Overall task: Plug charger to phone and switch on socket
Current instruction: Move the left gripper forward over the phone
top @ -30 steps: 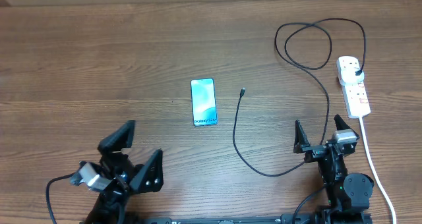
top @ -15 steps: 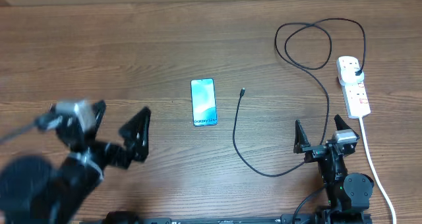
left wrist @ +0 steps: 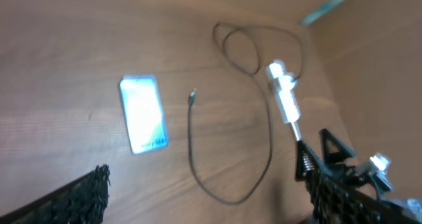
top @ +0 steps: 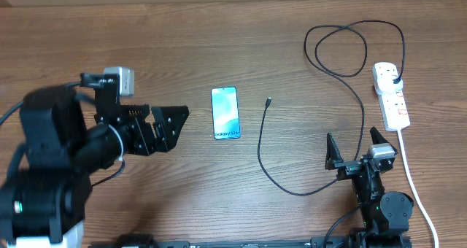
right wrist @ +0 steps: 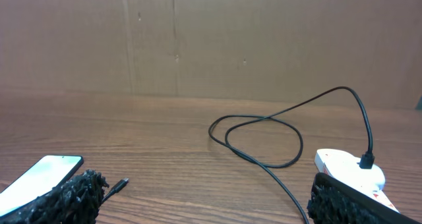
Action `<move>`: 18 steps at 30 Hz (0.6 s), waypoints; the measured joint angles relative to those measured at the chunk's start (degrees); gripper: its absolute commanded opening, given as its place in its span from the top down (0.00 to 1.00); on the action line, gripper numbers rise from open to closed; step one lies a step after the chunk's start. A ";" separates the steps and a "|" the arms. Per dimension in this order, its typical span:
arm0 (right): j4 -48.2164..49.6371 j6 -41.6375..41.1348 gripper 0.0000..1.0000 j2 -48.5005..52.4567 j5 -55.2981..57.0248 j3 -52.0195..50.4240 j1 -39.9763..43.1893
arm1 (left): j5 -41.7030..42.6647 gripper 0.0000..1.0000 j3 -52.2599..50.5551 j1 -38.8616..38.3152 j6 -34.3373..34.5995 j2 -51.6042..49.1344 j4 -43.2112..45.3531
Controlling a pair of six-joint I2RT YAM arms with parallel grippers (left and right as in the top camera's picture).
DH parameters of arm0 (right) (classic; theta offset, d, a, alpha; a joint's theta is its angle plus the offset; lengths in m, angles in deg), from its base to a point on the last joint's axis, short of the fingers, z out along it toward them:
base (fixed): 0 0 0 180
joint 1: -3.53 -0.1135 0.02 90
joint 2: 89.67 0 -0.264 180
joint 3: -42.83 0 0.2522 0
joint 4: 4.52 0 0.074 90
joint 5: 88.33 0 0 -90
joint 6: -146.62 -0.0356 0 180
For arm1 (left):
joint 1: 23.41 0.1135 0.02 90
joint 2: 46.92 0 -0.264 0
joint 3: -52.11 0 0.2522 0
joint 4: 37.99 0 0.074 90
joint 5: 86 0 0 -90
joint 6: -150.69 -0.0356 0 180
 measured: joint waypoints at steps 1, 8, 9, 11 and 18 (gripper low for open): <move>0.02 0.00 0.00 0.00 -0.02 0.00 0.00 | -1.27 0.00 3.04 -0.52 -0.42 -2.97 -4.09; 0.09 -0.02 0.00 0.00 0.00 0.00 0.00 | -18.16 0.00 20.76 -10.67 0.31 -20.76 -21.05; 0.09 0.00 0.00 0.00 0.00 0.00 0.00 | -21.09 0.00 22.23 -12.37 1.36 -22.49 -22.47; 0.07 0.00 0.00 0.00 -0.02 0.00 0.00 | -25.57 0.00 23.69 -15.54 3.89 -25.53 -21.97; 0.07 0.00 0.00 0.00 -0.02 0.00 0.00 | -26.08 0.00 24.00 -19.06 8.92 -33.62 -19.82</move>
